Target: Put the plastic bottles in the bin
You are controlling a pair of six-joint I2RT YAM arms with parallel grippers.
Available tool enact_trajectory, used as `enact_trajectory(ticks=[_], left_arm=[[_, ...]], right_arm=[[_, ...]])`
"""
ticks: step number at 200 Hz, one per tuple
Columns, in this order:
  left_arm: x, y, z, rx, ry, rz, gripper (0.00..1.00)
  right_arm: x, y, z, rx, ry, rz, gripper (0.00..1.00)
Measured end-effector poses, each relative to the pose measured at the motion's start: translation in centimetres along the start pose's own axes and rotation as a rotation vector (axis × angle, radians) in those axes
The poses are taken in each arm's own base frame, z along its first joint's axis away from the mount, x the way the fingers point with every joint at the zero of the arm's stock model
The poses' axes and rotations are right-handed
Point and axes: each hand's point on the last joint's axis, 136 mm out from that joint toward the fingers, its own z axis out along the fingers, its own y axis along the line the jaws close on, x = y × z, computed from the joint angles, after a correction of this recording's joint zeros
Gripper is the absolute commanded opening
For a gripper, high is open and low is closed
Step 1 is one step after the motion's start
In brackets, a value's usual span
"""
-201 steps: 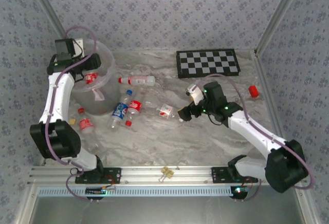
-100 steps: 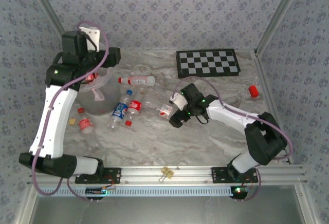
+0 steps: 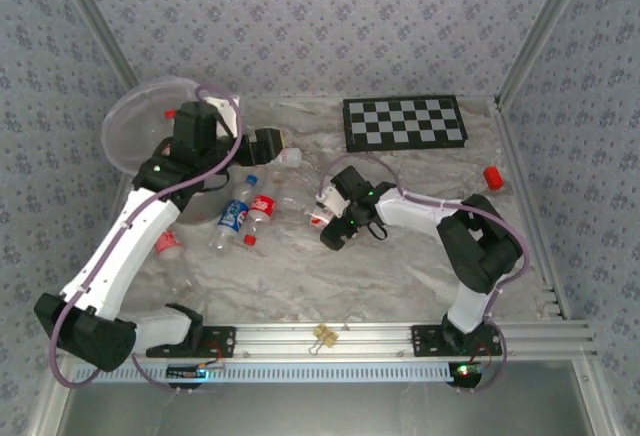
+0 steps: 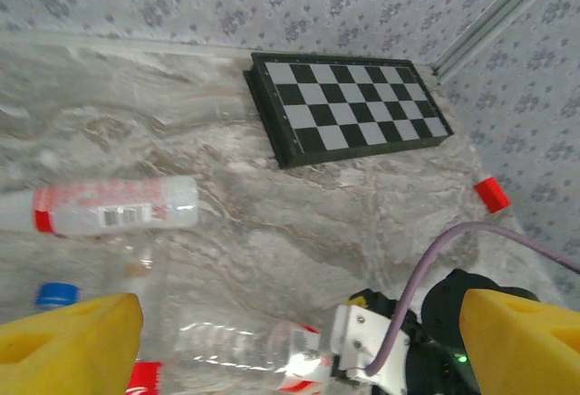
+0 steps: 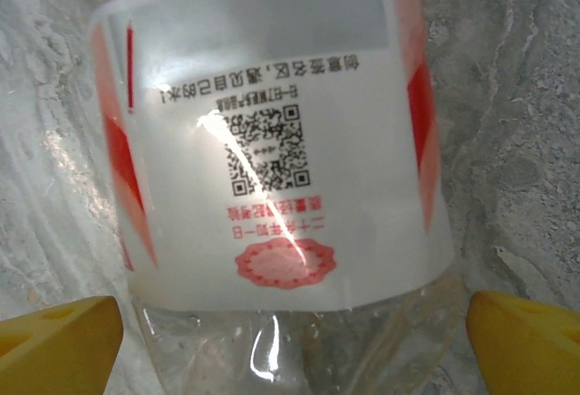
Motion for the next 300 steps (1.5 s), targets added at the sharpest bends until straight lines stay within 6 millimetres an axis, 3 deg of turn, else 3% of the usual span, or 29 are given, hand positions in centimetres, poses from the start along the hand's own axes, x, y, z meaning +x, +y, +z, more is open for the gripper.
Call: enact_trajectory(ticks=[15, 28, 55, 108, 130, 152, 188, 203, 221, 259, 300], left_arm=[[0.4, -0.1, 0.6, 0.024, 0.002, -0.043, 0.9], [0.2, -0.4, 0.7, 0.045, -0.007, -0.07, 0.89], [-0.9, -1.7, 0.6, 0.109, -0.046, -0.1, 0.89], [-1.5, -2.7, 1.6, 0.171, -0.049, -0.137, 0.89], [-1.2, -2.6, 3.0, 0.186, -0.028, -0.164, 0.89], [-1.1, -2.6, 3.8, 0.194, -0.016, -0.186, 0.89], [-2.3, -3.1, 4.3, 0.229, -0.056, -0.23, 0.91], [-2.8, -3.3, 4.7, 0.254, -0.087, -0.252, 0.91], [-2.9, -3.3, 5.1, 0.28, -0.115, -0.28, 0.94], [-2.9, -4.3, 5.6, 0.323, -0.117, -0.3, 1.0], [0.0, -6.8, 8.9, 0.348, -0.01, -0.273, 1.0]], right_arm=[[-0.2, -0.1, 0.0, 0.006, -0.007, 0.003, 0.91], [-0.3, -0.1, 0.0, 0.007, -0.012, 0.002, 0.75], [-0.4, -0.2, 0.0, 0.008, -0.016, 0.006, 0.69], [-0.6, -0.1, -0.5, 0.002, -0.024, 0.001, 0.43], [-0.7, -0.2, -2.3, 0.004, -0.038, -0.003, 0.43], [-1.1, -1.1, -5.8, 0.022, -0.106, 0.015, 0.42], [-0.4, -4.8, -13.1, 0.065, -0.347, 0.198, 0.41], [0.1, -6.1, -15.0, 0.091, -0.452, 0.28, 0.41], [0.5, -6.2, -15.7, 0.086, -0.538, 0.343, 0.41], [0.0, -4.5, -15.0, 0.027, -0.643, 0.389, 0.41], [-2.0, -2.9, -15.7, -0.013, -0.723, 0.354, 0.41]])
